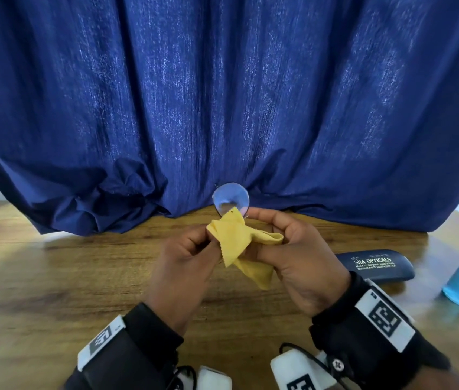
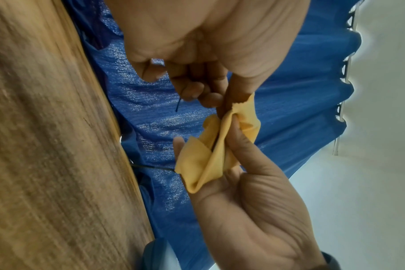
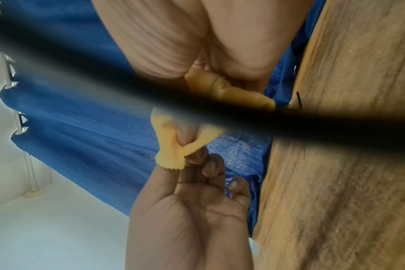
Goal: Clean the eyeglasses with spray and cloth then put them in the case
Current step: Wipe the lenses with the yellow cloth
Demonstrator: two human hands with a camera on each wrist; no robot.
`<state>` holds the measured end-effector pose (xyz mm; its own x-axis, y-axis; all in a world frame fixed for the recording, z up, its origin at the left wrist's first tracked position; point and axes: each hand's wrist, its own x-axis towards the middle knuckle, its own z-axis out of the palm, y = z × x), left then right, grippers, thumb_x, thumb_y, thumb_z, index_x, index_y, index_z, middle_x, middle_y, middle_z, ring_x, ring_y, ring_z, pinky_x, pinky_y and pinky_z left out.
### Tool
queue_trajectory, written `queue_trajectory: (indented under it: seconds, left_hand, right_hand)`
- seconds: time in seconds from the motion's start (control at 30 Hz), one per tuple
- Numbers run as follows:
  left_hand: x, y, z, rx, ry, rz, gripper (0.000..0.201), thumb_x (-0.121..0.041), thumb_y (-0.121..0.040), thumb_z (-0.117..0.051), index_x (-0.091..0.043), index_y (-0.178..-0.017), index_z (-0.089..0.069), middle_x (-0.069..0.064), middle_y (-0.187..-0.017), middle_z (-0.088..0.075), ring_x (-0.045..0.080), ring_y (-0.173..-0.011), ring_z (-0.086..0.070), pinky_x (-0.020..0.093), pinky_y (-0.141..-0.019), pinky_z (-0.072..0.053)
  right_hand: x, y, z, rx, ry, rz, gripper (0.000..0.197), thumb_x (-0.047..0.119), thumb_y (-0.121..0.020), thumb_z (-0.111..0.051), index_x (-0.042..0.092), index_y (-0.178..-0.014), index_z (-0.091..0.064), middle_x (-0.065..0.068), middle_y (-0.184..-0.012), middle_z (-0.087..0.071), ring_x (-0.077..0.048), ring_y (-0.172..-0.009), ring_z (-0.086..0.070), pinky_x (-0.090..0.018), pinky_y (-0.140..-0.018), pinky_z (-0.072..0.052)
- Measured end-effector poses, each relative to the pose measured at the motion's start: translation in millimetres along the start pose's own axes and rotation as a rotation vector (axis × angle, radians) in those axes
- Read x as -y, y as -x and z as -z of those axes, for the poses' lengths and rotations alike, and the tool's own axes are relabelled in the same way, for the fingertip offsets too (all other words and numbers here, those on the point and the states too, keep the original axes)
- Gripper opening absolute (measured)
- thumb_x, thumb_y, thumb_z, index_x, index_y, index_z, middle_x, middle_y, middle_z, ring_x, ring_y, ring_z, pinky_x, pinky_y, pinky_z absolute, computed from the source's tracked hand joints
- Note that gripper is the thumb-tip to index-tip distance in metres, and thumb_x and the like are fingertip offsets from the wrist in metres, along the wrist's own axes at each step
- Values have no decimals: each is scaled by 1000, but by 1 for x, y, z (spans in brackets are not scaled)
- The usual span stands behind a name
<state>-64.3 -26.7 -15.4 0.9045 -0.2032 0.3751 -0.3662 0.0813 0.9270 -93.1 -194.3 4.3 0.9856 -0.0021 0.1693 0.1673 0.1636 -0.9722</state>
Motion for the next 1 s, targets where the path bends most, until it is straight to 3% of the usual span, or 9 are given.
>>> queue_trajectory:
  seconds: [0.1, 0.2, 0.33, 0.47, 0.53, 0.63, 0.73, 0.83, 1.0]
  left_hand:
    - [-3, -1, 0, 18, 91, 23, 18, -32, -85, -67, -24, -86, -84, -4, -76, -78, 0, -67, -66, 15, -61, -52]
    - [-3, 0, -2, -7, 131, 42, 21, -6, -96, -60, -11, -86, -78, -13, -60, -70, -7, -53, -60, 7, -53, -46]
    - [0, 1, -3, -16, 151, 69, 18, 0, -96, -58, -4, -88, -73, -14, -53, -65, -6, -48, -57, 6, -50, -45]
    - [3, 1, -2, 8, 145, 91, 16, 0, -95, -61, -5, -87, -74, -15, -56, -67, -7, -50, -58, 6, -54, -45]
    - [3, 1, -3, 7, 130, 79, 13, -7, -92, -66, -6, -82, -75, -10, -63, -71, -4, -59, -63, 8, -60, -49]
    - [5, 0, -2, -34, 118, 59, 14, -22, -84, -74, -10, -86, -80, 7, -87, -81, 13, -84, -73, 17, -77, -58]
    - [2, -1, 0, -84, 103, 52, 11, -17, -88, -74, -10, -92, -81, 9, -95, -82, 24, -98, -75, 20, -83, -59]
    - [0, -3, 3, -121, 95, 27, 14, -20, -85, -74, -11, -92, -81, 7, -95, -82, 23, -101, -75, 18, -81, -59]
    - [2, -5, 5, -109, 94, -3, 19, -24, -83, -73, -9, -92, -81, 6, -93, -83, 16, -94, -76, 15, -79, -56]
  right_hand:
    - [0, 0, 0, -6, 25, 11, 65, 10, -59, -86, 19, -121, -69, -5, -110, -80, -21, -107, -75, -39, -92, -59]
    - [0, 0, -1, -12, 44, 18, 60, -1, -70, -84, 19, -124, -69, -8, -109, -80, -24, -107, -75, -40, -94, -60]
    - [-2, 0, 0, -25, 104, 14, 58, -6, -80, -79, 22, -129, -67, -10, -107, -80, -28, -107, -74, -41, -94, -60]
    - [-5, -2, -2, -102, 120, 37, 48, 4, -82, -81, 22, -125, -69, -5, -110, -79, -23, -106, -75, -46, -98, -59]
    - [-6, -3, -2, -157, 113, 52, 41, 8, -84, -80, 21, -122, -71, -2, -110, -79, -20, -106, -74, -45, -99, -58]
    - [-5, -3, -1, -187, 100, 64, 32, 8, -89, -74, 18, -120, -72, -5, -110, -79, -20, -106, -74, -39, -96, -59]
    - [-4, -3, -2, -171, 127, 65, 30, 3, -95, -66, 19, -121, -71, -4, -110, -79, -19, -105, -75, -33, -90, -60]
    - [-3, -2, -1, -177, 139, 79, 33, 3, -91, -71, 20, -120, -70, -3, -106, -80, -17, -99, -77, -33, -86, -61]
    - [-1, -3, 5, -250, 100, 78, 39, 1, -76, -84, 19, -108, -72, -10, -98, -80, -31, -93, -77, -48, -87, -62]
